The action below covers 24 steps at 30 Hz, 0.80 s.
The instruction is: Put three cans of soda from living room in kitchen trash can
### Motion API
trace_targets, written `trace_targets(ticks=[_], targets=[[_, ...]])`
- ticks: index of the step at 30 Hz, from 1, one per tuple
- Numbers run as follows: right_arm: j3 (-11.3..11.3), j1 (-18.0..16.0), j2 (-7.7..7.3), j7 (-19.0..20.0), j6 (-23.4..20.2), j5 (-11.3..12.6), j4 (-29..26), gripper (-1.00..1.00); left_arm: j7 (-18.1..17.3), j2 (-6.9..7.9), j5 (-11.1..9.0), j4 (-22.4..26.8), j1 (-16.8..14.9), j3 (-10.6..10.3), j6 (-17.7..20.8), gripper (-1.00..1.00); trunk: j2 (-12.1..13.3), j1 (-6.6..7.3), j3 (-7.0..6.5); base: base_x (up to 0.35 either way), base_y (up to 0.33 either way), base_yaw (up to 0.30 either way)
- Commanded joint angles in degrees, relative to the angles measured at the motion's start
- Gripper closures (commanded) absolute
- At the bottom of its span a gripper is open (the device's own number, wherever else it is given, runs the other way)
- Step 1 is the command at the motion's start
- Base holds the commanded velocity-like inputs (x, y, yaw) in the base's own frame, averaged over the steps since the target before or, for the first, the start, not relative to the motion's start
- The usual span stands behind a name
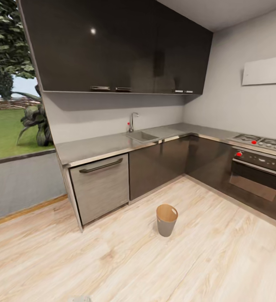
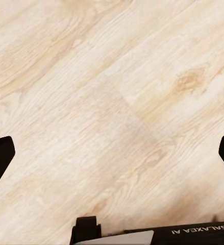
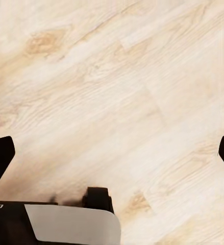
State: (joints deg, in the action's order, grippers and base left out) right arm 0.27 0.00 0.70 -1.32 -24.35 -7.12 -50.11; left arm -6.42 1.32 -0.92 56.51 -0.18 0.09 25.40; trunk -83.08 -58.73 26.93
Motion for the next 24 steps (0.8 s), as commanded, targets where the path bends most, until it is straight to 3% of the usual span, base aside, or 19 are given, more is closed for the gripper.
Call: trace_targets(ticks=[1,24], targets=[[0.01,0.0,0.0,0.0,0.0,-0.02,0.01,-1.0,0.0,0.0,0.03,-0.11,0.0,0.0,0.0,-1.0,0.0,0.0,0.0,0.346,-0.12,0.0],[-0.01,0.0,-0.26,0.02,2.02,0.0,1.07,-1.0,0.0,0.0,0.04,-0.17,0.0,0.0,0.0,-1.0,0.0,0.0,0.0,0.346,-0.099,0.0]])
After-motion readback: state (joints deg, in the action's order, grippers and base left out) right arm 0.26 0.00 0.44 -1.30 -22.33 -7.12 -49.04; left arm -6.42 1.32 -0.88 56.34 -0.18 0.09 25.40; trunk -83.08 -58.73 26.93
